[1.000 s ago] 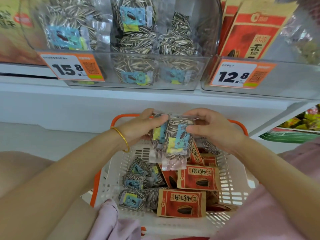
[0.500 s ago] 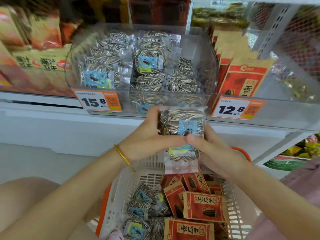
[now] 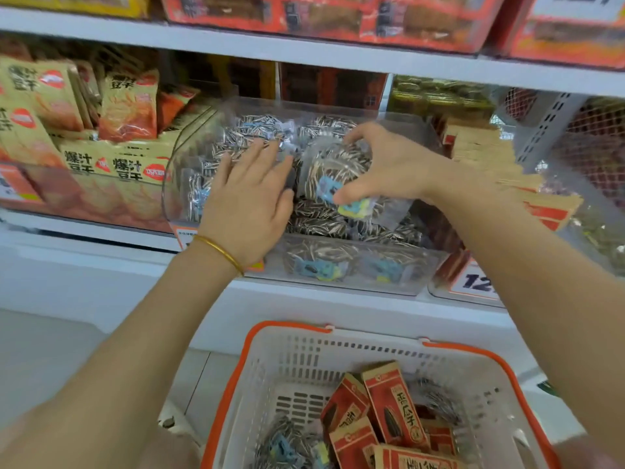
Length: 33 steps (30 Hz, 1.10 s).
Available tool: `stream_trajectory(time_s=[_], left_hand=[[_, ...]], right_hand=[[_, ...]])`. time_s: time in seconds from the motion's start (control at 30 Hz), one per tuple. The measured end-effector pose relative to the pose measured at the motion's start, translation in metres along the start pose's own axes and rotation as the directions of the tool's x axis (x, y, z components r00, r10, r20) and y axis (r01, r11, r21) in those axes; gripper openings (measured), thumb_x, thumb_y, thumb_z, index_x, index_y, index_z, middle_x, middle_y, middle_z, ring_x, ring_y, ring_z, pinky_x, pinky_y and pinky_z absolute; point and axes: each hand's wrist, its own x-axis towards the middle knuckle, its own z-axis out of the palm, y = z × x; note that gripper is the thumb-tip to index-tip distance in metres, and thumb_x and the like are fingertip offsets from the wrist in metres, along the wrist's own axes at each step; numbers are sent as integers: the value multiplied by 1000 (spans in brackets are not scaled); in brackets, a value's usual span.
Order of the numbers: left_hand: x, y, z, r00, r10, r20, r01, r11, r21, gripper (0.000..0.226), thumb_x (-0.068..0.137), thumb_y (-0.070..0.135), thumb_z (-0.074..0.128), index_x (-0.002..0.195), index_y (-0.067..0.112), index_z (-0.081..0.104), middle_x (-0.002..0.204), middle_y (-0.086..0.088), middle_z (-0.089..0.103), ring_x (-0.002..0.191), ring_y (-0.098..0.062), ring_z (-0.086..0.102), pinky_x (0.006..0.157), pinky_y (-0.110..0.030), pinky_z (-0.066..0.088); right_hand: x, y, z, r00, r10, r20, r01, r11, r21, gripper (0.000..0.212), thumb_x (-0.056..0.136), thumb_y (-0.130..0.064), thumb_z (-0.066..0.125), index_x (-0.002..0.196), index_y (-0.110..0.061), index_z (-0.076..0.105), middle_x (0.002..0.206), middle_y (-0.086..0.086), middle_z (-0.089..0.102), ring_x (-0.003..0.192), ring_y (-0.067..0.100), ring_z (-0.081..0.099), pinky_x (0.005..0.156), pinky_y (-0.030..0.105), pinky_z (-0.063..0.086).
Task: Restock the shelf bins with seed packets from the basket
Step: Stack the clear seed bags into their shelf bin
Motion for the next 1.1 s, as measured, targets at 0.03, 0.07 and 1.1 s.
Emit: stream_trajectory(time_s=[0.03,0.07,1.1], left_hand=[[-2,-1,4,1000,-12,6,12,999,39,63,88,40,17,140,12,41,148,-11,38,141,-28,26,114,-50,14],[-4,-2,6,1000,-12,0,12,998,58,63,88,40,18,139,13,42,146,-12,41,140,-28,29,113,-50,15],[-9,-3,5,988,60,-145,-62,998,-7,49,90,29,35,129,7,53,133,-12,55,125,-30,48,112,-50,23]], right_hand=[[6,-1,5,1000,-4,22,5,999,-49,86,70,-36,80,137,-21,29,133,4,41,104,17,43,81,28,35],[11,0,9,1000,-8,30,11,995,-98,87,68,-37,80,136,-19,29,132,5,43,105,19,45,82,29,37],[-3,16,43,877,-419,-235,226,791,-568,69,80,-53,62,139,-23,42,132,0,45,124,25,39,98,42,33]])
